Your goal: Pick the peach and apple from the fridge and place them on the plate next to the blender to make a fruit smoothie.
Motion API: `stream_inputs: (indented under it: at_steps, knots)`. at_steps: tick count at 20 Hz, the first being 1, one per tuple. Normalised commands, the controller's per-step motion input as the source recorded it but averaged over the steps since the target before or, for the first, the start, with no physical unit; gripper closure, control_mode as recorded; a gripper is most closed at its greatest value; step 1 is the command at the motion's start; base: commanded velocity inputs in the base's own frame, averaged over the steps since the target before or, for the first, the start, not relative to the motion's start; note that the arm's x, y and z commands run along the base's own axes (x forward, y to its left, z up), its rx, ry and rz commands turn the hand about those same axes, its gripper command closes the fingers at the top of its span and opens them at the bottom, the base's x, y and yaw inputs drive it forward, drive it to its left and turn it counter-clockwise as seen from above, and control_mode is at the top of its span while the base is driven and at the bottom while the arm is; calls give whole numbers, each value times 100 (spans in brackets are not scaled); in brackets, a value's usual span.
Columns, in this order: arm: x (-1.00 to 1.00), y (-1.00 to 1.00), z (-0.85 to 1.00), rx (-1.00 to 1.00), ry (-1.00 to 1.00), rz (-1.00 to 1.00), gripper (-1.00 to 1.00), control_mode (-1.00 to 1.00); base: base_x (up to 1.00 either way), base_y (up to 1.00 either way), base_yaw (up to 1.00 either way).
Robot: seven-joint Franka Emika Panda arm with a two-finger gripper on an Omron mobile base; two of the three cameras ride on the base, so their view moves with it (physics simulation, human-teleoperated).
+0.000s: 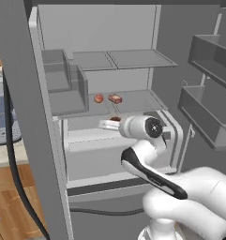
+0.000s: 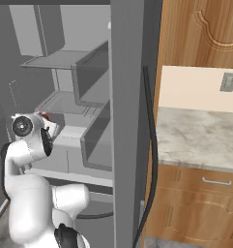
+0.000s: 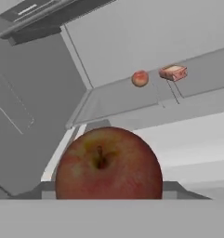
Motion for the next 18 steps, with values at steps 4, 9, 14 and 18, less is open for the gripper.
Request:
stream_inputs:
  at_steps: [4, 9, 14, 18]
  knots:
    - [-100, -9, 100, -1, 48, 0, 100, -100, 0, 0, 0]
    - [-81, -3, 14, -21, 45, -7, 100, -100, 0, 0, 0]
    - [-37, -9, 51, -8, 0, -1, 100, -100, 0, 0, 0]
    - [-21, -5, 76, -10, -50, 0, 100, -100, 0, 0, 0]
